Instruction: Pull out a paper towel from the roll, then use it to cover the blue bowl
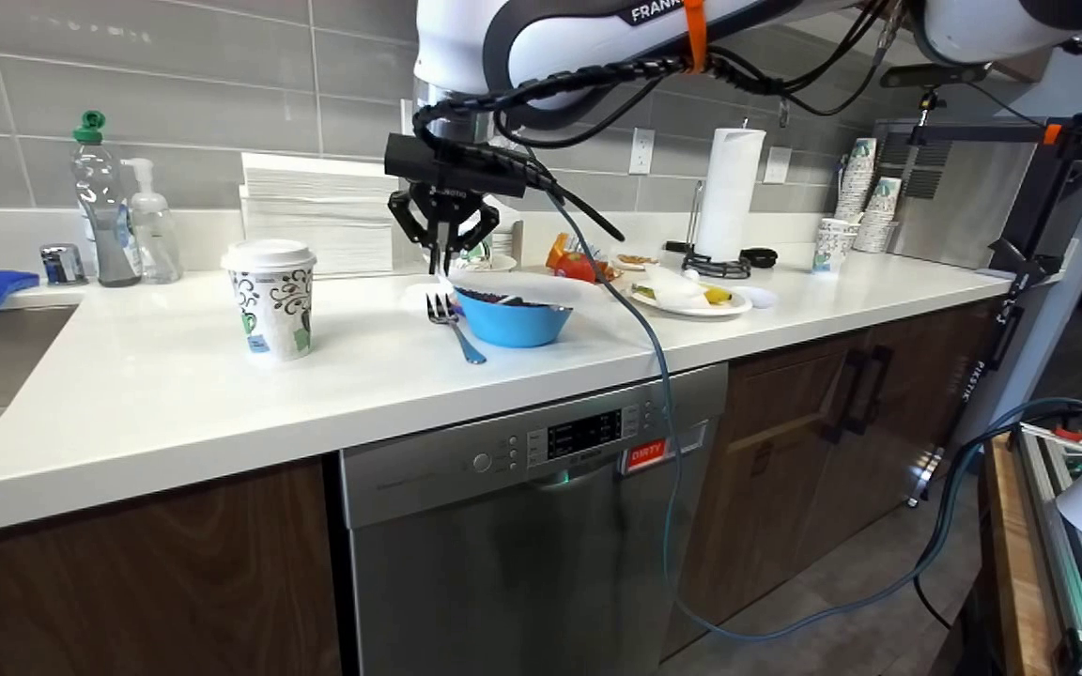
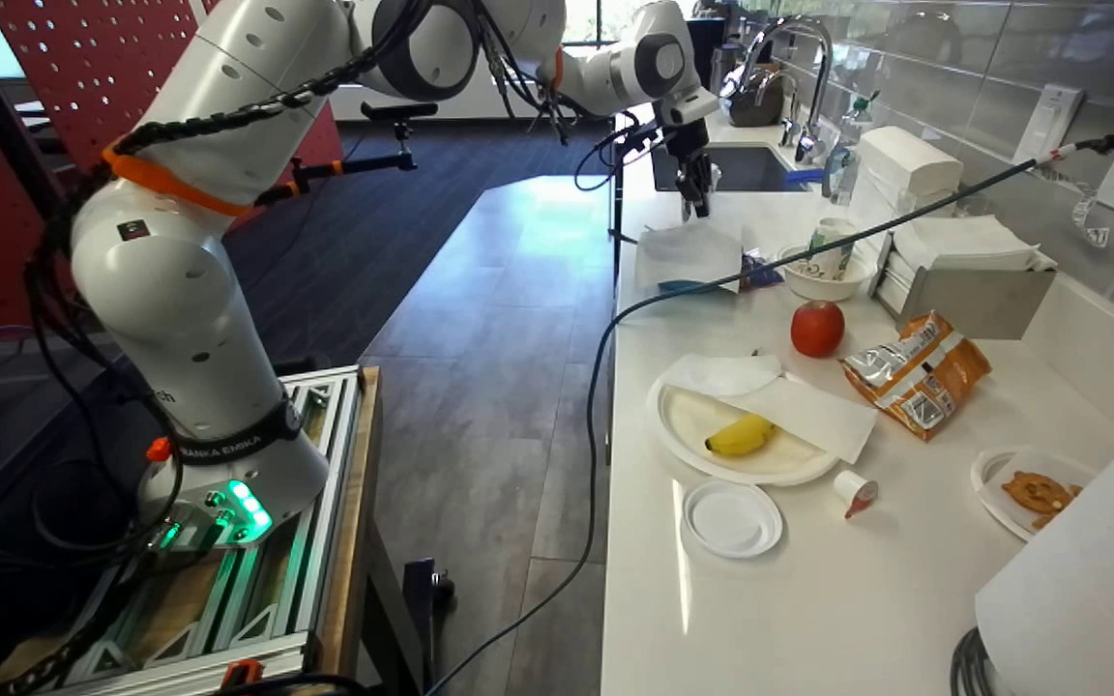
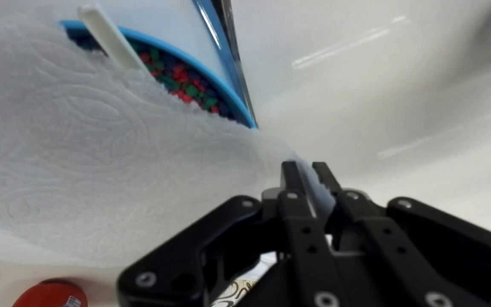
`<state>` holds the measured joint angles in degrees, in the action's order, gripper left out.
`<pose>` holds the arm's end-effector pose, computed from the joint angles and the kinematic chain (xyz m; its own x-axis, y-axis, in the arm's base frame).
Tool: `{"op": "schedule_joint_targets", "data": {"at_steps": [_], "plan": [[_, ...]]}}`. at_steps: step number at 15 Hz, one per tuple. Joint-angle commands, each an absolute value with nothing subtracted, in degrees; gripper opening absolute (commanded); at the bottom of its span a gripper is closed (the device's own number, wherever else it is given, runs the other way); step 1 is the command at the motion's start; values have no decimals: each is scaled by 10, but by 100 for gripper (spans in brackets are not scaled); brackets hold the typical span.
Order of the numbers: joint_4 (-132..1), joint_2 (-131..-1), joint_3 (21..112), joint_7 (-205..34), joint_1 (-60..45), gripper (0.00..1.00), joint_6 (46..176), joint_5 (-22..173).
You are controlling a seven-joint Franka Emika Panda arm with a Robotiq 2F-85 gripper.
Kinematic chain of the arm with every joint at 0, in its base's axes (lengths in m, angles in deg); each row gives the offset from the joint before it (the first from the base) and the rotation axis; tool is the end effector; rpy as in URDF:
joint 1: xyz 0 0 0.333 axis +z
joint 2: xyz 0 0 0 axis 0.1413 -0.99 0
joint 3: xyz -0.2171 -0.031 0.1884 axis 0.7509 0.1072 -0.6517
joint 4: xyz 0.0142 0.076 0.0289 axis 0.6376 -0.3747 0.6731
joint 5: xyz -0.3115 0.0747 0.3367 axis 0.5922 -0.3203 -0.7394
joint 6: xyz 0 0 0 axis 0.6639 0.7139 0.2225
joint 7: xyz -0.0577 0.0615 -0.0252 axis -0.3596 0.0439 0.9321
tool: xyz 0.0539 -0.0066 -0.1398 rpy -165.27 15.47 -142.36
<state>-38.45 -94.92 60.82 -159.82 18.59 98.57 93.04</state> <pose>0.7537 0.3687 0.2651 0.6855 -0.6450 0.3378 -0.6529 -0.7499 -0.1070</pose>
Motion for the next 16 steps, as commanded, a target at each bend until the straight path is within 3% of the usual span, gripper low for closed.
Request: {"op": "schedule_joint_targets", "data": {"at_steps": [1, 8, 13, 16], "plan": [[-328, -976, 613, -1603, 195, 47, 951, 895], [-217, -964, 614, -1606, 209, 99, 814, 893], [-189, -924, 651, -1539, 205, 100, 748, 969], [-204, -872, 655, -1437, 174, 100, 638, 963]]}}
